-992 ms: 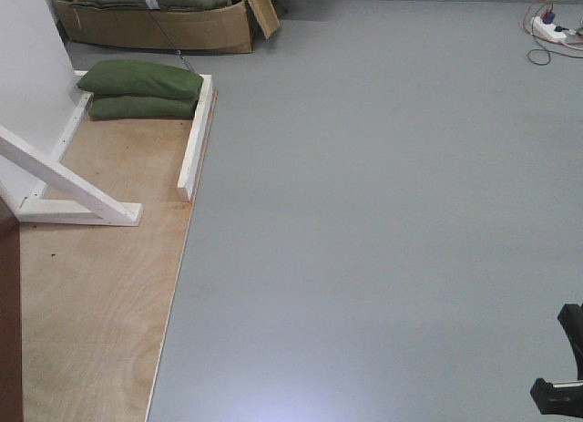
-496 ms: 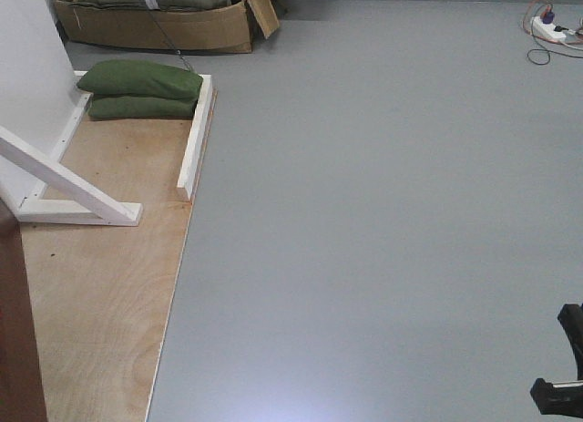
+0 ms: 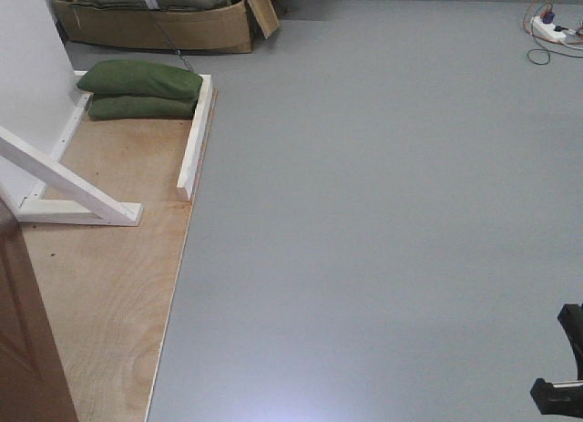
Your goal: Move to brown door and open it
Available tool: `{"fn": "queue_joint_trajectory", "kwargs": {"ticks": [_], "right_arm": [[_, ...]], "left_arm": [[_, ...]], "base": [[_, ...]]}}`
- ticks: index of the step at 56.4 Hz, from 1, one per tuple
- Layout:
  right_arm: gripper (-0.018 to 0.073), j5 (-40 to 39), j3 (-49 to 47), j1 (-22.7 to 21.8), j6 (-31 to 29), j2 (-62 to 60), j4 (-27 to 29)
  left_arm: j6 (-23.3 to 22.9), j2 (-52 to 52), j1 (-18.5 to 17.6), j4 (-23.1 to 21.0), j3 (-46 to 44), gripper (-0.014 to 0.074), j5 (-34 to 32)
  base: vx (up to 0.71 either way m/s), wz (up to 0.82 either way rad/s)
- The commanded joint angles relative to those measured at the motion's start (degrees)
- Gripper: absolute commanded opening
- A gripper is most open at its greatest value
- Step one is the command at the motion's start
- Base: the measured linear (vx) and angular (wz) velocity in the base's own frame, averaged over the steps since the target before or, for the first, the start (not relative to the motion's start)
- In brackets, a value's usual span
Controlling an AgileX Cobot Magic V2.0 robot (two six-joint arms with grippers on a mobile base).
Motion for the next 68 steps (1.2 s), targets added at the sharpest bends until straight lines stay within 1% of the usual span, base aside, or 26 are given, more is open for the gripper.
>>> {"fn": "queue_joint_trajectory", "kwargs": {"ticks": [1,20,26,33,51,59,68], "right_arm": [[0.0,-4.3,0.2,-0.1,-0.4,-0.3,-0.2],[0.0,-4.3,0.2,-0.1,-0.4,-0.3,-0.2],[0.0,-4.3,0.2,-0.1,-0.4,-0.3,-0.2],[0.0,-4.3,0.2,-0.1,-0.4,-0.3,-0.2],[0.0,-4.3,0.2,-0.1,-0.4,-0.3,-0.2],[0.0,-4.3,0.2,-0.1,-0.4,-0.3,-0.2],[0.0,-4.3,0.2,-0.1,-0.4,-0.3,-0.2]], "left_arm": [[-0.1,-1.7,-1.5,-3.5,-1.8,-0.0006,0.5],[-0.1,-2.9,-7.0,-14.9,-1.8,-0.0006,8.1],[-0.1,-3.0,-8.7,-17.1,-1.8,-0.0006,10.1],[0.0,-3.7,-11.3,-18.3,-1.8,-0.0006,10.2],[0.0,-3.9,-17.5,-18.4,-1.8,-0.0006,11.8],[0.0,-3.9,-20.2,-18.4,-1.8,-0.0006,13.6],[0.7,-4.3,-22.9,-18.1,-1.8,-0.0006,13.4]], "base": [[0.0,0.0],[0.0,0.0],[0.0,0.0],[0.0,0.0],[0.0,0.0],[0.0,0.0],[0.0,0.0]]}}
